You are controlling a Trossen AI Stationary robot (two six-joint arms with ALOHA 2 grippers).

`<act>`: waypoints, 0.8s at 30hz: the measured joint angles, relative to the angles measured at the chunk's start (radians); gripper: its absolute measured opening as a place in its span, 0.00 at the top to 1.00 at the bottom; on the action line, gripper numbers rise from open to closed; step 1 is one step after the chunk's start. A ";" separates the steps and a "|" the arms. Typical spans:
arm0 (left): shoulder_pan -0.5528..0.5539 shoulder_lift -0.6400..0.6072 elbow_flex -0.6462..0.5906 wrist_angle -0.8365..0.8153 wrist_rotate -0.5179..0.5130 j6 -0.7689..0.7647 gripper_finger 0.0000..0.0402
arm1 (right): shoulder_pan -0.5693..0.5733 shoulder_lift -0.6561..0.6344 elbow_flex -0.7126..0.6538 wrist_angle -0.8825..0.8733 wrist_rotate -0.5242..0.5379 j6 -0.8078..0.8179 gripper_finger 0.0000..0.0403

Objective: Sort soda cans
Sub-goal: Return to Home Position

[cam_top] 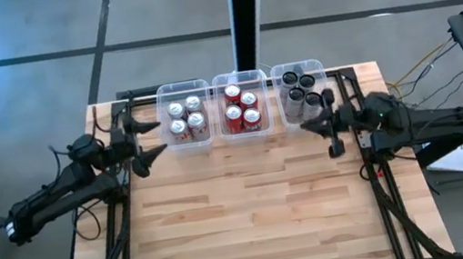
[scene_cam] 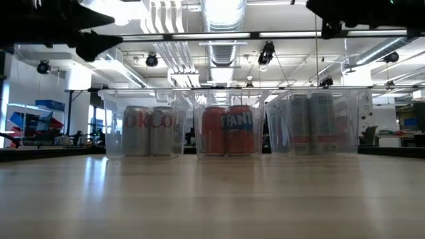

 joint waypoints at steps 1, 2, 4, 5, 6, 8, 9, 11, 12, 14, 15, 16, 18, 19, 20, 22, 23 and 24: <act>0.000 -0.008 -0.032 0.041 0.022 -0.020 0.14 | 0.000 -0.010 -0.042 0.053 -0.023 0.022 0.97; 0.000 -0.015 -0.063 0.081 0.044 -0.045 0.14 | 0.000 -0.019 -0.089 0.107 -0.047 0.044 0.97; 0.000 -0.024 -0.133 0.170 0.097 -0.094 0.14 | 0.000 -0.031 -0.181 0.212 -0.126 0.078 0.97; -0.001 -0.027 -0.167 0.218 0.118 -0.121 0.14 | 0.000 -0.033 -0.224 0.261 -0.170 0.090 0.97; -0.004 -0.031 -0.203 0.262 0.128 -0.149 0.14 | 0.001 -0.033 -0.264 0.311 -0.196 0.113 0.97; -0.014 -0.034 -0.247 0.280 0.128 -0.197 0.14 | 0.001 -0.032 -0.329 0.374 -0.202 0.173 0.97; -0.018 -0.035 -0.237 0.210 0.125 -0.206 0.14 | 0.000 -0.033 -0.325 0.360 -0.200 0.180 0.97; -0.027 -0.026 -0.235 0.121 0.119 -0.199 0.14 | 0.011 -0.032 -0.324 0.273 -0.217 0.179 0.97; -0.029 -0.023 -0.243 0.112 0.120 -0.197 0.14 | 0.014 -0.029 -0.324 0.281 -0.221 0.174 0.97; -0.031 -0.018 -0.248 0.092 0.121 -0.201 0.14 | 0.025 -0.020 -0.325 0.286 -0.220 0.176 0.97; -0.033 -0.013 -0.247 0.086 0.120 -0.205 0.14 | 0.031 -0.017 -0.325 0.296 -0.213 0.177 0.97; -0.036 -0.008 -0.248 0.080 0.120 -0.208 0.14 | 0.040 -0.018 -0.325 0.299 -0.202 0.178 0.97; -0.043 0.001 -0.248 0.084 0.107 -0.212 0.14 | 0.069 -0.016 -0.325 0.313 -0.176 0.182 0.97; -0.046 0.005 -0.248 0.090 0.101 -0.210 0.14 | 0.086 -0.011 -0.325 0.313 -0.169 0.182 0.97; -0.048 0.009 -0.248 0.099 0.095 -0.205 0.14 | 0.104 -0.005 -0.325 0.314 -0.169 0.182 0.97; -0.052 0.013 -0.248 0.102 0.091 -0.193 0.14 | 0.145 0.011 -0.325 0.326 -0.163 0.187 0.97; -0.055 0.015 -0.248 0.103 0.090 -0.187 0.14 | 0.168 0.021 -0.325 0.334 -0.147 0.191 0.97; -0.059 0.015 -0.248 0.103 0.088 -0.184 0.14 | 0.191 0.030 -0.325 0.336 -0.120 0.193 0.97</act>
